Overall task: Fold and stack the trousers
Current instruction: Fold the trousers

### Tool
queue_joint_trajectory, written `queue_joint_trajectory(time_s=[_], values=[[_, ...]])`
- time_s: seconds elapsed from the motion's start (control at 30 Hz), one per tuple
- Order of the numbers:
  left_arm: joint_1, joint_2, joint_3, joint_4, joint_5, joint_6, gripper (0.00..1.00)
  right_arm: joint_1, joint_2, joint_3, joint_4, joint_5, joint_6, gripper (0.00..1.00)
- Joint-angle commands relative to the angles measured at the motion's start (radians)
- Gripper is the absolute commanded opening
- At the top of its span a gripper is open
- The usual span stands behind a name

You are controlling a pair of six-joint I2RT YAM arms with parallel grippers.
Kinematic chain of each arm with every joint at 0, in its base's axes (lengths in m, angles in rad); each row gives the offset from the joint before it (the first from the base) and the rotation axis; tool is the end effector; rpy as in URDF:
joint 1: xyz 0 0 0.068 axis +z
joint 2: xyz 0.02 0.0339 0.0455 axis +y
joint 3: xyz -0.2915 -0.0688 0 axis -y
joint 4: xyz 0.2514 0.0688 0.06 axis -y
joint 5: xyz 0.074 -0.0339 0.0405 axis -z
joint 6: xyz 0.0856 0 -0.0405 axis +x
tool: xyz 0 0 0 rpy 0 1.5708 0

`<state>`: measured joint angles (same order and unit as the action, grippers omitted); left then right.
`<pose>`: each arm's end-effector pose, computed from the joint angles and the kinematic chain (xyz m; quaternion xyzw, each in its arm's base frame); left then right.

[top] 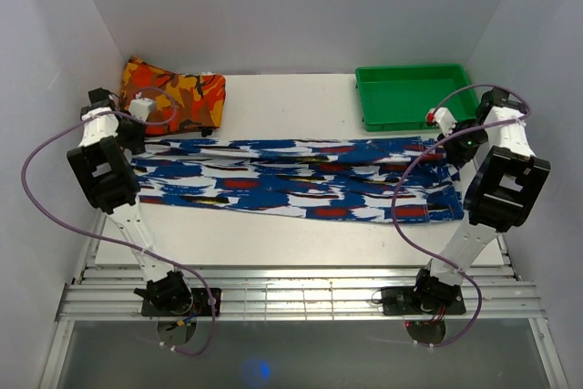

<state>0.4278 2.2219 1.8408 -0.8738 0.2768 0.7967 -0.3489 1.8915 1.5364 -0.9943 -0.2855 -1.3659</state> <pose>0.4655 0.1865 0.1589 0.2007 0.9575 -0.0220 0.2058 0.3867 -0.1150 0.2067 -0.4927 0.8516 0.0098 0.1785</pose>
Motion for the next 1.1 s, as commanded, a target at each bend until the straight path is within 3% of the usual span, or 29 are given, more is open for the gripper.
queue_joint_trajectory(time_s=[0.0, 0.13, 0.37, 0.57, 0.7, 0.87, 1.07], values=[[0.124, -0.168, 0.008, 0.188, 0.071, 0.058, 0.0, -0.05, -0.072, 0.106, -0.05, -0.023, -0.039, 0.08], [0.202, -0.224, -0.066, 0.194, 0.151, 0.133, 0.0, -0.082, -0.162, 0.039, -0.078, -0.046, -0.122, 0.08], [0.339, -0.36, -0.421, 0.257, 0.262, 0.364, 0.0, -0.15, -0.327, -0.41, 0.049, 0.032, -0.297, 0.08], [0.393, -0.389, -0.719, 0.34, 0.176, 0.53, 0.0, -0.151, -0.393, -0.662, 0.216, 0.106, -0.352, 0.08], [0.39, -0.355, -0.776, 0.413, 0.114, 0.5, 0.0, -0.148, -0.329, -0.648, 0.244, 0.12, -0.294, 0.08], [0.358, -0.335, -0.704, 0.4, 0.117, 0.408, 0.0, -0.148, -0.261, -0.501, 0.209, 0.091, -0.22, 0.08], [0.24, -0.369, -0.606, 0.363, 0.154, 0.296, 0.0, -0.154, -0.198, -0.314, 0.185, 0.1, -0.19, 0.08]])
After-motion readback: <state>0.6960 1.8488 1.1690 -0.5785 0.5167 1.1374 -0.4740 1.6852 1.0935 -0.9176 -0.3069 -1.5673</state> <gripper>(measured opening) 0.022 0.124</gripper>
